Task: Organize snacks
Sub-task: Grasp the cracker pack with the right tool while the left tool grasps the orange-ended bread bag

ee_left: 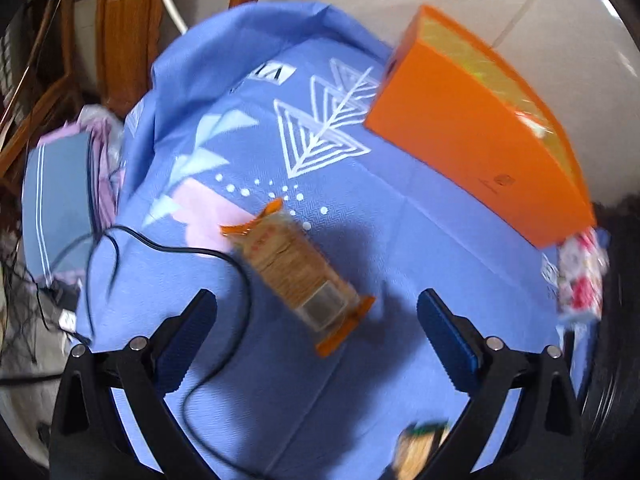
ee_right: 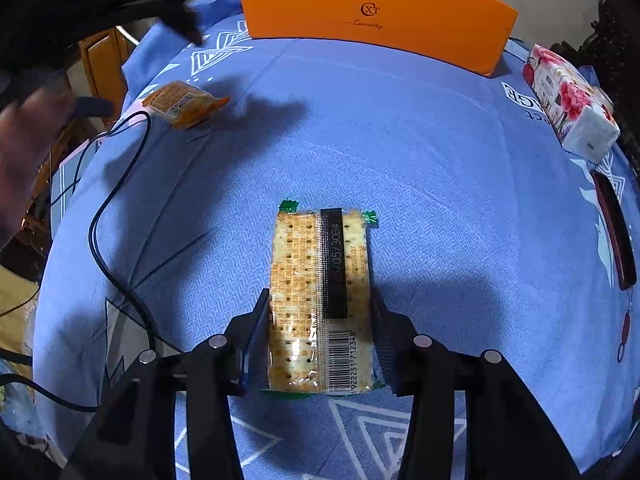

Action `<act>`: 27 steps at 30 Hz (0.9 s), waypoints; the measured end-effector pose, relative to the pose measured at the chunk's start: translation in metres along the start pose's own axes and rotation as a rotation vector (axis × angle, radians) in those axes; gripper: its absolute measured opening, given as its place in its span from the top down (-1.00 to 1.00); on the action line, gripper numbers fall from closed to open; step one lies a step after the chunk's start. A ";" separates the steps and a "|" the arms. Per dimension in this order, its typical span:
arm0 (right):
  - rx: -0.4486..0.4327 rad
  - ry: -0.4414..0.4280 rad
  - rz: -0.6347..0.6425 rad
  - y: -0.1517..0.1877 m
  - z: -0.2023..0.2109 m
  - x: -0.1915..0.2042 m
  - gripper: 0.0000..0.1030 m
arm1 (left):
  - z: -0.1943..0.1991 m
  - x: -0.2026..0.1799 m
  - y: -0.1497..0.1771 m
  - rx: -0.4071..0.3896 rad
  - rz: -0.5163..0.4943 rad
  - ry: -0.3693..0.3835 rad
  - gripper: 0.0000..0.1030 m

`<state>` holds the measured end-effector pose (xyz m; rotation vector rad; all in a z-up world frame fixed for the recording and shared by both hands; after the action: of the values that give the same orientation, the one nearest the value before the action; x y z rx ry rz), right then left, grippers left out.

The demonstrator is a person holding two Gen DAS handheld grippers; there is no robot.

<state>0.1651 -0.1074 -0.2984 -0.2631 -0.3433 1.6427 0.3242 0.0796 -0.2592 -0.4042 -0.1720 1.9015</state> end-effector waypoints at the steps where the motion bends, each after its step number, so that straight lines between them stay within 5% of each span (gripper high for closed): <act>1: -0.001 0.000 0.005 0.000 0.000 0.000 0.07 | -0.005 -0.002 -0.002 0.011 0.024 -0.013 -0.91; 7: 0.011 -0.007 0.019 -0.002 -0.001 0.000 0.05 | -0.021 -0.022 -0.016 0.010 0.112 -0.056 -0.90; 11: 0.015 -0.011 0.029 -0.004 -0.002 0.001 -0.02 | -0.025 -0.036 -0.024 -0.008 0.078 -0.038 -0.90; 18: 0.010 -0.012 0.041 -0.003 -0.001 0.008 -0.10 | -0.032 -0.022 -0.019 0.021 0.121 -0.103 -0.89; 27: 0.011 -0.016 0.044 -0.002 0.000 0.010 -0.13 | -0.055 -0.016 -0.015 0.092 0.149 -0.089 -0.88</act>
<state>0.1654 -0.0972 -0.2971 -0.2508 -0.3423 1.6899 0.3620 0.0662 -0.3026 -0.2761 -0.1153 2.0668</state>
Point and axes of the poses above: each gripper's, at about its wrist camera, not at the fingertips, and z roughly against the way its jaws point, x to its left, y to its underside, the point moved 2 cm from there along -z, roughly the way its jaws point, and after that the axes turned 2 degrees about -z, right-handed, at the moved point
